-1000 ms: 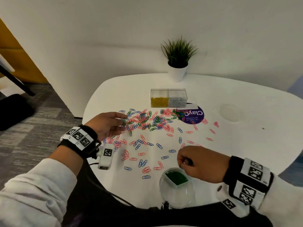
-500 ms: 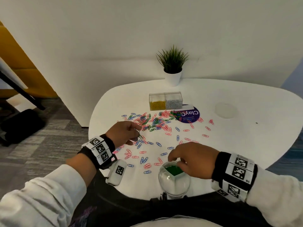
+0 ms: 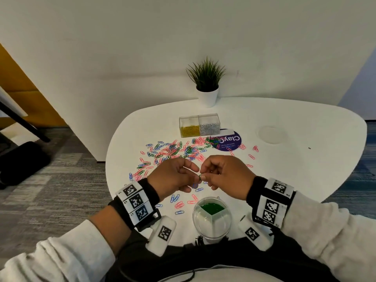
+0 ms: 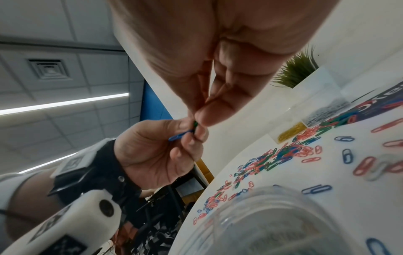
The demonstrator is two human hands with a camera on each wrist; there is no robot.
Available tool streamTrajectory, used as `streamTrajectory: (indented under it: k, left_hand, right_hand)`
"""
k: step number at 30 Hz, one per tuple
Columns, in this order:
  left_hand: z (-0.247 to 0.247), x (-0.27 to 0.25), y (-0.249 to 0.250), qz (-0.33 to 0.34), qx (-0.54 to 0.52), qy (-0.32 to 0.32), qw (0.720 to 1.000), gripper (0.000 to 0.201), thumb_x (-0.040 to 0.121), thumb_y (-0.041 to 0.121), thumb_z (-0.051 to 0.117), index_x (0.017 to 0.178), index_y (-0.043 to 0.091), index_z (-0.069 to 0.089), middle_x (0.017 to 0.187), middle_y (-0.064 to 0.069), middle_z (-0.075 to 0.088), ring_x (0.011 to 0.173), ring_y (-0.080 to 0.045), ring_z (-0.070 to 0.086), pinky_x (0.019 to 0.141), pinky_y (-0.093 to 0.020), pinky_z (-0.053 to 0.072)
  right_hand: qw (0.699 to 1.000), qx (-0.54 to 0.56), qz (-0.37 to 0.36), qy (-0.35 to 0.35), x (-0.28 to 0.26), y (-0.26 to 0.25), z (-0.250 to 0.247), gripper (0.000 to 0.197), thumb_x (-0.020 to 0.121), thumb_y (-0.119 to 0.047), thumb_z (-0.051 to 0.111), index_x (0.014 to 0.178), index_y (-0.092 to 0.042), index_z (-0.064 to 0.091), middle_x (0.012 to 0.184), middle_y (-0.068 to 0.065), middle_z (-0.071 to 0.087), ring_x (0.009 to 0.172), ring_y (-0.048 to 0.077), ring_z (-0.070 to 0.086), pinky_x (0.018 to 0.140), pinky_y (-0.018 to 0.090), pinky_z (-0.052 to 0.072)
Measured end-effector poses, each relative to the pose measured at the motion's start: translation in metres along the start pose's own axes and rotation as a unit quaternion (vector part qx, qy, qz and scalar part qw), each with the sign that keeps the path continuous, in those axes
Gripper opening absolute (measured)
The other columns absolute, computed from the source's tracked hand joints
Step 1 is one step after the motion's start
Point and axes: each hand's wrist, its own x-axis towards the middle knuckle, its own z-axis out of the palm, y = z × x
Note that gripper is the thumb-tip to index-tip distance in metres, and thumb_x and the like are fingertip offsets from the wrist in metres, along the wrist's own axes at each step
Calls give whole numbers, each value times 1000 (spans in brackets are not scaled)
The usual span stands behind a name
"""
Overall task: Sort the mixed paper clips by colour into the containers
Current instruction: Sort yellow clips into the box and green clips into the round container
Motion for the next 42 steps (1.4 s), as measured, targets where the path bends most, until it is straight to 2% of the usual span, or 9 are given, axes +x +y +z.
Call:
streamTrajectory:
  k: [3, 6, 9, 13, 20, 22, 26, 32, 42]
  left_hand:
    - [-6, 3, -5, -11, 17, -19, 1000, 21, 87, 0, 69, 105, 8, 63, 80, -11, 75, 71, -17, 69, 66, -28, 56]
    - [-21, 12, -22, 6, 183, 15, 983, 18, 87, 6, 68, 102, 16, 64, 80, -2, 76, 71, -12, 70, 67, -28, 56]
    - [-37, 14, -43, 2, 432, 9, 902, 18, 89, 17, 59, 100, 31, 61, 85, 11, 67, 79, -7, 64, 73, -25, 52]
    - [-49, 16, -59, -31, 529, -25, 848, 23, 91, 18, 52, 104, 32, 63, 96, 11, 64, 91, -13, 59, 81, -30, 51]
    - [-87, 27, -59, -44, 427, 39, 902, 11, 86, 22, 70, 94, 29, 71, 89, 13, 68, 82, -5, 64, 73, -23, 53]
    - [-102, 29, -63, -48, 439, 79, 894, 8, 87, 23, 66, 91, 29, 69, 87, 14, 65, 78, -3, 61, 64, -19, 47]
    - [-125, 33, -74, -82, 488, 131, 859, 13, 90, 24, 53, 91, 28, 66, 94, 8, 66, 89, -16, 62, 81, -31, 53]
    - [-142, 34, -82, -94, 513, 172, 836, 24, 92, 21, 48, 102, 22, 70, 101, 2, 66, 91, -22, 62, 80, -34, 54]
    - [-156, 38, -98, -72, 497, 182, 846, 19, 96, 35, 54, 100, 27, 71, 96, 6, 62, 82, -14, 57, 65, -26, 43]
  right_hand:
    - [999, -29, -2, -22, 2, 3, -3, 10, 85, -13, 74, 82, -20, 67, 69, -1, 67, 58, 10, 63, 61, 30, 58]
    - [988, -130, -22, -83, -2, 8, -4, 9, 85, -23, 75, 82, -27, 67, 76, -11, 68, 64, -2, 58, 63, 15, 46]
    - [954, -251, -47, -158, -12, 15, -1, 6, 90, -31, 66, 94, -30, 69, 89, -15, 68, 71, -3, 55, 67, 12, 40]
    - [920, -341, -76, -177, -18, 24, 5, 22, 94, -39, 56, 110, -33, 70, 102, -16, 68, 78, -1, 49, 75, 19, 42]
    - [952, -280, -40, -116, 10, 28, -8, 10, 93, -39, 60, 96, -36, 70, 87, -26, 60, 74, -3, 55, 68, 11, 36]
    - [952, -286, -21, -104, 30, 33, -9, 8, 93, -37, 60, 93, -36, 69, 87, -25, 61, 77, 1, 57, 73, 17, 42]
    - [927, -350, -11, -133, 77, 40, 2, 20, 99, -31, 52, 112, -31, 66, 112, -12, 62, 97, 9, 55, 93, 31, 47]
    - [895, -414, -2, -166, 136, 41, 35, 32, 101, -34, 45, 131, -36, 56, 134, -3, 48, 120, 21, 52, 101, 35, 43]
    - [868, -464, -43, -172, 154, 53, 53, 11, 98, -32, 45, 97, -24, 53, 100, -1, 48, 82, 19, 50, 74, 33, 46]
